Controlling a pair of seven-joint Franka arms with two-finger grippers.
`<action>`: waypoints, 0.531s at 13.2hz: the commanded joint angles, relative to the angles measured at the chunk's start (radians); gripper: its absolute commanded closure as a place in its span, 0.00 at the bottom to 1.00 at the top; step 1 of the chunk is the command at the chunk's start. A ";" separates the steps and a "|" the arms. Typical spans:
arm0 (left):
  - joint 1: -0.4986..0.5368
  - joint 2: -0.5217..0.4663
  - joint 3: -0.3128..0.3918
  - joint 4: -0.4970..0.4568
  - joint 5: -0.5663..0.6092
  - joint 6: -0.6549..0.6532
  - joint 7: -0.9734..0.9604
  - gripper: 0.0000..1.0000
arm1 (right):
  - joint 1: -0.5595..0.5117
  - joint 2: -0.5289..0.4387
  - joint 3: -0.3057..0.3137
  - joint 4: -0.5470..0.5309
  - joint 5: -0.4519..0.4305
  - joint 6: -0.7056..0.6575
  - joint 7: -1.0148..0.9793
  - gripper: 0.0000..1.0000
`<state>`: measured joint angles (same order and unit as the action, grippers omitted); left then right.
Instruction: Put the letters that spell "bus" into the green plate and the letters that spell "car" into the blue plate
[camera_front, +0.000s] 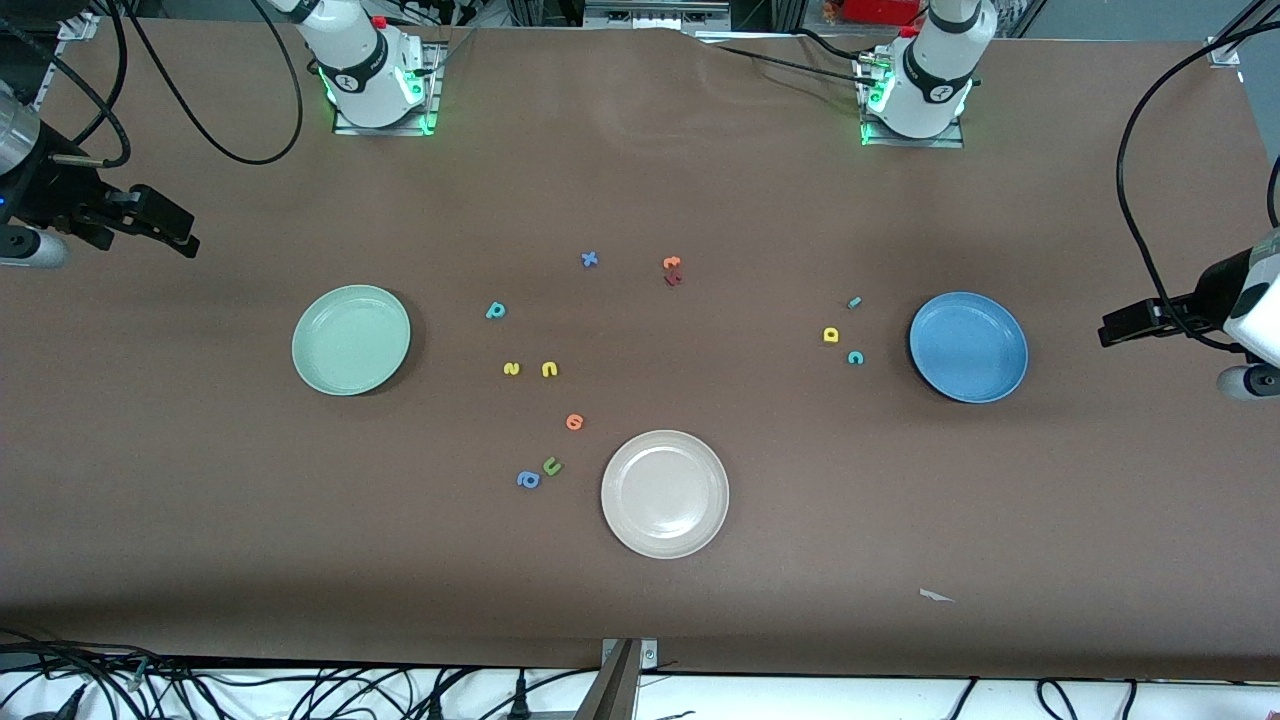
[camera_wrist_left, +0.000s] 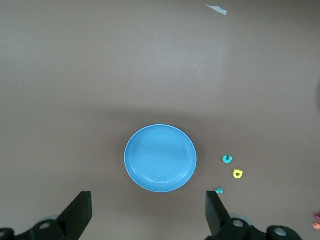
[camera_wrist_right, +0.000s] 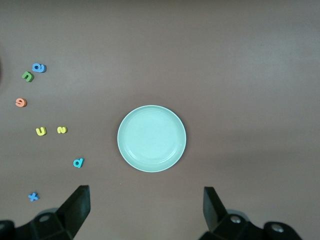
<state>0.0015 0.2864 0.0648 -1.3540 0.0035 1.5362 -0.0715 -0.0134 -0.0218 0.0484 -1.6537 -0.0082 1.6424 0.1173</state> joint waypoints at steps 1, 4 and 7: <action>0.008 -0.009 -0.002 -0.002 0.020 -0.002 0.019 0.00 | -0.003 -0.009 0.002 0.000 0.007 -0.003 0.010 0.00; 0.009 -0.009 -0.003 -0.004 0.018 -0.004 0.021 0.00 | -0.003 -0.009 0.001 0.000 0.005 -0.006 0.002 0.00; 0.009 -0.009 -0.003 -0.004 0.016 -0.005 0.021 0.00 | -0.003 -0.009 0.001 0.000 0.007 -0.006 0.002 0.00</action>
<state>0.0077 0.2864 0.0651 -1.3540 0.0035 1.5356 -0.0707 -0.0134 -0.0218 0.0484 -1.6537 -0.0082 1.6424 0.1174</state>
